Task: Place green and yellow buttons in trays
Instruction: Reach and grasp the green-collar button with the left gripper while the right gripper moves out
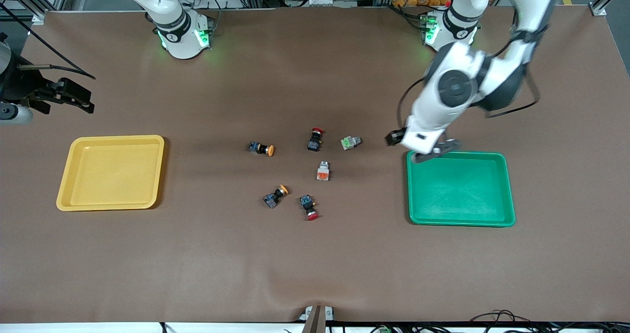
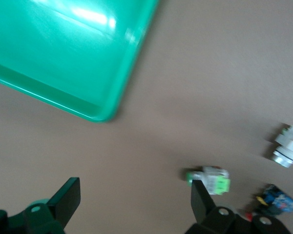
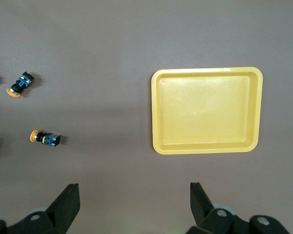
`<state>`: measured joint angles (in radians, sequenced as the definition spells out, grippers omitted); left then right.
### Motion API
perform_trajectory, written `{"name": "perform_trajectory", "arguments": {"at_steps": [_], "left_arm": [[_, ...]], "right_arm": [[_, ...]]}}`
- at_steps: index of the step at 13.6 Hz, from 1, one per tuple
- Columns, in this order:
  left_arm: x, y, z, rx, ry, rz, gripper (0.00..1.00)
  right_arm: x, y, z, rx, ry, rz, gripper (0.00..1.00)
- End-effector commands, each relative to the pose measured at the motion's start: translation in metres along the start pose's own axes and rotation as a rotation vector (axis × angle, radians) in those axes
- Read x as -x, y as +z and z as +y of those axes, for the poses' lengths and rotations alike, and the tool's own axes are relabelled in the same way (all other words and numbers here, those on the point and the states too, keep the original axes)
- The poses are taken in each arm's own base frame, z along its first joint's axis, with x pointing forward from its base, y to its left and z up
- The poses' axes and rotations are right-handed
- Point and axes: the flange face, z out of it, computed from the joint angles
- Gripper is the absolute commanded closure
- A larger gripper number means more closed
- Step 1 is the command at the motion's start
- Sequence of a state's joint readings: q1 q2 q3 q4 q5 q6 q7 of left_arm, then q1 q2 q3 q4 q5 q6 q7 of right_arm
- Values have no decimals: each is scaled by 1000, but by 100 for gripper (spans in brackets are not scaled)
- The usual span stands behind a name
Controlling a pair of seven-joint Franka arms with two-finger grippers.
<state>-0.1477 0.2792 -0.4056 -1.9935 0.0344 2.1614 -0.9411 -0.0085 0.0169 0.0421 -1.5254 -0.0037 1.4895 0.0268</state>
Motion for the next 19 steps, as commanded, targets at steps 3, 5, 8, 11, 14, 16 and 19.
{"name": "perform_trajectory", "arguments": {"at_steps": [3, 5, 8, 11, 14, 16, 19], "left_arm": [[37, 55, 55, 42, -8, -18, 0], [45, 80, 67, 60, 10, -31, 0], [53, 114, 78, 92, 19, -43, 0], [52, 131, 81, 107, -8, -49, 0], [57, 139, 86, 100, -8, -59, 0], [62, 146, 88, 92, -2, -65, 0], [63, 156, 86, 69, 4, -55, 0]], "right_arm": [[-12, 14, 0, -10, -6, -36, 0], [-29, 51, -2, -7, -12, -111, 0], [-32, 64, 0, -10, -8, -159, 0], [-38, 77, 1, -16, -8, -179, 0], [-42, 86, 6, -13, 19, -196, 0], [-42, 88, 5, -12, 60, -198, 0], [-45, 99, -14, 6, 134, -219, 0]]}}
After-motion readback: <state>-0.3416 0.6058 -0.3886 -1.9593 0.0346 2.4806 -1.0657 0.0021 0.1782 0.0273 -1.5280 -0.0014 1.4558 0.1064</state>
